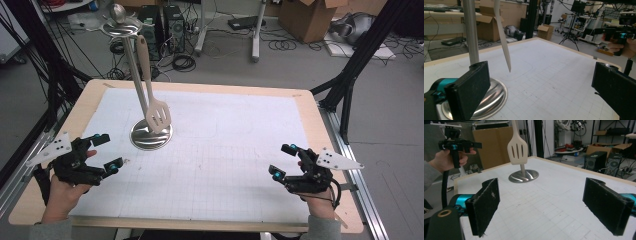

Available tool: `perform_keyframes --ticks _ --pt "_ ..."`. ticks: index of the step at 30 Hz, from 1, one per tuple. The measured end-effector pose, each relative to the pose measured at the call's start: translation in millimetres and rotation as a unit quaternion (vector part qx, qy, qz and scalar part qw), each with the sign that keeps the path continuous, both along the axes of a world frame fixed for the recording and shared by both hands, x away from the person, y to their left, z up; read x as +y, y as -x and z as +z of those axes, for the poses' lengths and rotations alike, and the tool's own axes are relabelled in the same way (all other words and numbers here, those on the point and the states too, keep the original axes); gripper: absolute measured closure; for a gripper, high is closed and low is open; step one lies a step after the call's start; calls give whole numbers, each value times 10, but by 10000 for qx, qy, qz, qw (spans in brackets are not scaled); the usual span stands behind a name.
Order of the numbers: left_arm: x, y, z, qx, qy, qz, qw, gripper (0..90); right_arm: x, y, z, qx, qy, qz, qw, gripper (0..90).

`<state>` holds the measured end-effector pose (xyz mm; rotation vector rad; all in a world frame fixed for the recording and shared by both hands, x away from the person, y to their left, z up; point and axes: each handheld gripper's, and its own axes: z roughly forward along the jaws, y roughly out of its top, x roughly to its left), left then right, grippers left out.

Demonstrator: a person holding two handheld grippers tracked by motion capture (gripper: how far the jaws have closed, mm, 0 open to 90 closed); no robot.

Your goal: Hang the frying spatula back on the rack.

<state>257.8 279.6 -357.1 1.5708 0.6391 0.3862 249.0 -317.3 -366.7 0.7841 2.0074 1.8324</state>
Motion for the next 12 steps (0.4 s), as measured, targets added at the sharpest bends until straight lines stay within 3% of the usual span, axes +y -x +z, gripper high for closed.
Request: perform_keyframes --ticks 3,12 --pt "-8 3 4 7 -21 -10 10000 23 -65 20 20 -17 -137 21 9999 132" --pt "-44 -4 -18 110 -86 -17 9999 23 -64 27 71 -127 -85 148 9998 132"
